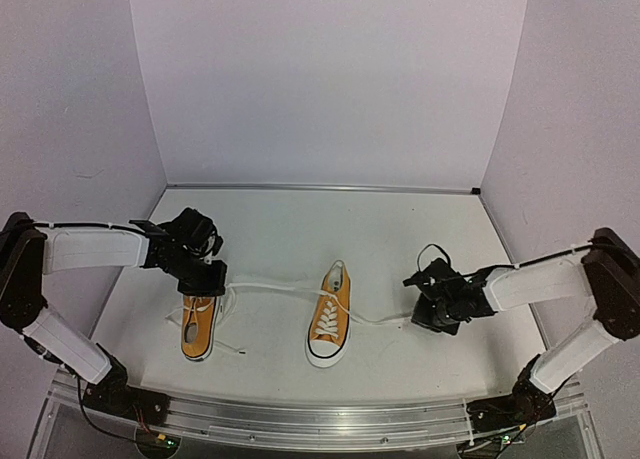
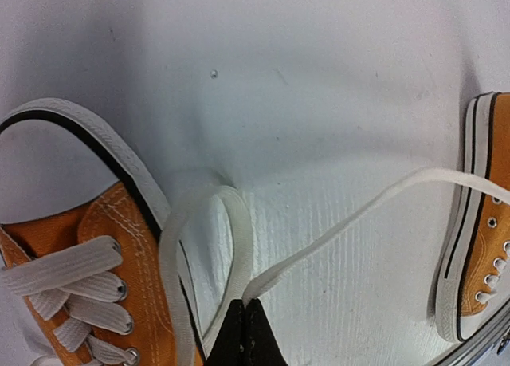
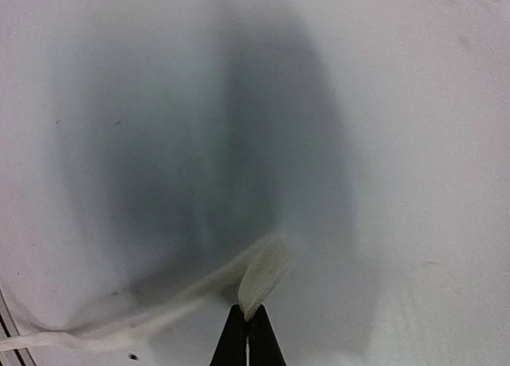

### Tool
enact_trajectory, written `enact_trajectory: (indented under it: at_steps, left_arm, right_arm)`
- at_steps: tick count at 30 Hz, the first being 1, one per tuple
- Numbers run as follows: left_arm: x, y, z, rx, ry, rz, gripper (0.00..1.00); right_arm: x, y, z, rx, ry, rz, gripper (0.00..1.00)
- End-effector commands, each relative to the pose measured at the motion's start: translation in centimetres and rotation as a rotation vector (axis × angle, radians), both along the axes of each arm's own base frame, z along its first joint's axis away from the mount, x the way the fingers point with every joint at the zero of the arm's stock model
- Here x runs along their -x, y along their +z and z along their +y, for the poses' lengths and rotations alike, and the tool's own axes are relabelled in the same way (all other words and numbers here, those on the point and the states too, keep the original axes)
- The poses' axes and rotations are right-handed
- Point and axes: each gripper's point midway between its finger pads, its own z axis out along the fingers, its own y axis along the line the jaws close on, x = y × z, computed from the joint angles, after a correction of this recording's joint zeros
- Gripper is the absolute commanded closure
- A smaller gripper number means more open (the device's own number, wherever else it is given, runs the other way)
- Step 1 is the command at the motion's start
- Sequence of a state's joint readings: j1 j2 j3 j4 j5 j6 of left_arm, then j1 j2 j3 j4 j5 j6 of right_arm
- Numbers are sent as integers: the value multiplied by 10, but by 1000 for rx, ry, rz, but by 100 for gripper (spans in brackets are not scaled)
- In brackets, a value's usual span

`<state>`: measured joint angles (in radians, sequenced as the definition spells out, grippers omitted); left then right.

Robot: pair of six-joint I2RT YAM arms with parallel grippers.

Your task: Tie the shoes

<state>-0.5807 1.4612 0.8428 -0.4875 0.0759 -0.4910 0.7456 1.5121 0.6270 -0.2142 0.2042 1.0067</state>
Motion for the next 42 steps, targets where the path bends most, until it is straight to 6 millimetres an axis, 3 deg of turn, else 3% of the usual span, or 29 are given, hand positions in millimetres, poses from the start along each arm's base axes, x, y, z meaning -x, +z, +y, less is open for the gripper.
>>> enact_trajectory:
  at_steps: [1, 5, 10, 13, 17, 21, 23, 26, 29, 31, 35, 38, 42]
  left_arm:
    - [-2, 13, -18, 56, -60, -51, 100]
    - [0, 16, -20, 67, -63, -59, 100]
    - [0, 19, -19, 66, -58, -66, 100]
    - [0, 18, -20, 65, -57, -66, 100]
    - [-1, 17, -18, 55, -50, -68, 100]
    - [-5, 16, -6, -1, -14, -78, 100]
    - [-9, 15, 6, -29, 18, -70, 100]
    - [-13, 14, 20, -42, 51, -60, 100]
    - [-16, 10, 29, -72, 72, -56, 100]
    - [-18, 7, 33, -94, 85, -52, 100]
    - [-21, 3, 40, -114, 118, -43, 100]
    - [-23, 1, 46, -124, 141, -39, 100]
    - [-25, 0, 55, -110, 161, -31, 100]
  right_arm:
    - [-47, 18, 108, -241, 338, -77, 100]
    - [-68, 9, 152, -296, 453, -60, 100]
    - [-79, 4, 189, -381, 517, -44, 100]
    - [-78, 7, 198, -419, 524, -47, 100]
    - [-77, 15, 191, -422, 507, -65, 100]
    - [-75, 29, 154, -382, 426, -92, 100]
    - [-71, 30, 119, -327, 366, -92, 100]
    - [-68, 50, 64, -251, 264, -131, 100]
    - [-54, 60, 10, -171, 161, -130, 100]
    - [-45, 72, -18, -135, 85, -158, 100]
    - [-22, 77, -69, -63, -95, -178, 100]
    - [-10, 80, -90, -61, -179, -200, 100]
    - [-4, 73, -100, -68, -227, -184, 100]
